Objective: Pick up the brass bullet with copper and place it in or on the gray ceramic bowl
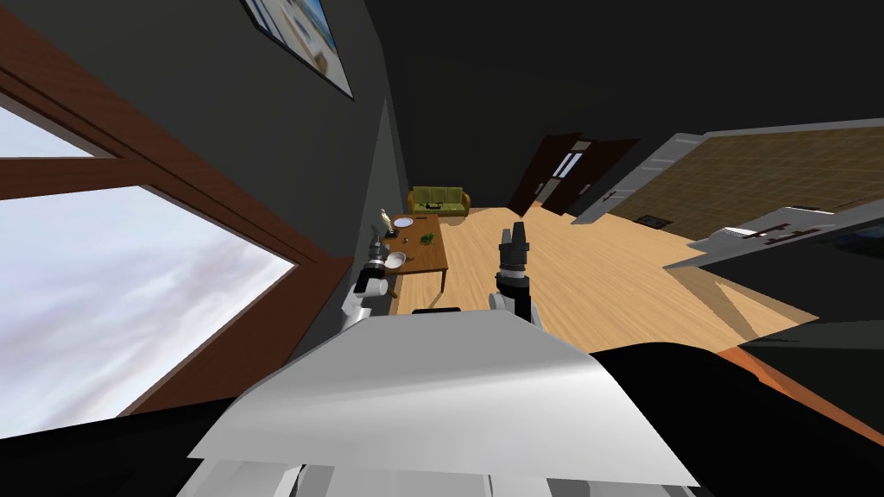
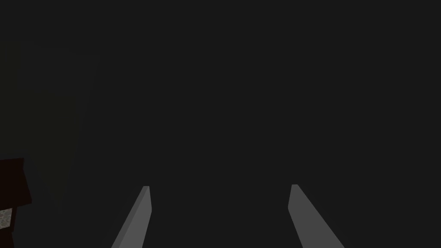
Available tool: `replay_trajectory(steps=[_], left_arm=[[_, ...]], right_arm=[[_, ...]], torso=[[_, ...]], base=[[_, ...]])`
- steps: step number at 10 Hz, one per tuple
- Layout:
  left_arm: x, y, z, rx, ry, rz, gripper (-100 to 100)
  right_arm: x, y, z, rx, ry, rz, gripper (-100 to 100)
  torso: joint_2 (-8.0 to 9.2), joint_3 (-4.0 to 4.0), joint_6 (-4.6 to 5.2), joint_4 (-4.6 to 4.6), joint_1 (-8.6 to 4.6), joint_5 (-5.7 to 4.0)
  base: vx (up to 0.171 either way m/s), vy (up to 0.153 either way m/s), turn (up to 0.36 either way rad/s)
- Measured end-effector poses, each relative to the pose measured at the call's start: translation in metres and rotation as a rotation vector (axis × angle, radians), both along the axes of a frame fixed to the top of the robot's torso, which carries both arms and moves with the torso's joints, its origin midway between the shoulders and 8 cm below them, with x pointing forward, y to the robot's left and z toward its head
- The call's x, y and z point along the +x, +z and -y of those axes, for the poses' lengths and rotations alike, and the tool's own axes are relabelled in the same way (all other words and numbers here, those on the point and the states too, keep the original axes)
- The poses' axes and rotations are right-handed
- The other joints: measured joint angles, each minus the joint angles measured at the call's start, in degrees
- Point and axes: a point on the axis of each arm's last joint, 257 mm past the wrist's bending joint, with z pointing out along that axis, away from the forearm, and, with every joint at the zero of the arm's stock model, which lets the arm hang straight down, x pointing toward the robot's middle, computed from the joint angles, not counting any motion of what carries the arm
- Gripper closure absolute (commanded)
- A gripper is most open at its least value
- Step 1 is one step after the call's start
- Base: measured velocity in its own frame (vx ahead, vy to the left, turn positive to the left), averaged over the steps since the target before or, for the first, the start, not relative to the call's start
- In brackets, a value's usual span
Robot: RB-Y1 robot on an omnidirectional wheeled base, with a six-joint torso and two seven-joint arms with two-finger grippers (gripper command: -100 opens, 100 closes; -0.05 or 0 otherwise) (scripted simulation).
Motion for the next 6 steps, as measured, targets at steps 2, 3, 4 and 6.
replay_trajectory(steps=[2, 3, 4, 6], left_arm=[[0.011, -0.018, 0.001, -0.013, -0.007, -0.061, -100], [0.020, -0.023, 0.003, -0.019, -0.012, -0.086, -100], [0.024, -0.036, 0.003, -0.023, -0.013, -0.119, -100], [0.037, -0.055, 0.008, -0.033, -0.020, -0.178, -100]], right_arm=[[0.000, 0.000, 0.000, 0.000, 0.000, 0.000, 0], [0.000, 0.000, 0.000, 0.000, 0.000, 0.000, 0], [0.000, 0.000, 0.000, 0.000, 0.000, 0.000, 0], [0.000, 0.000, 0.000, 0.000, 0.000, 0.000, 0]], torso=[[-0.01, -0.01, 0.01, 0.00, 0.00, 0.00], [-0.03, -0.02, 0.02, 0.00, -0.02, 0.00], [-0.02, -0.02, 0.00, -0.01, 0.01, 0.00], [-0.04, -0.02, 0.00, -0.01, 0.00, 0.00]], base=[[0.003, -0.015, -0.043], [0.005, -0.012, -0.032], [0.007, -0.015, -0.050], [0.004, -0.006, -0.013]])
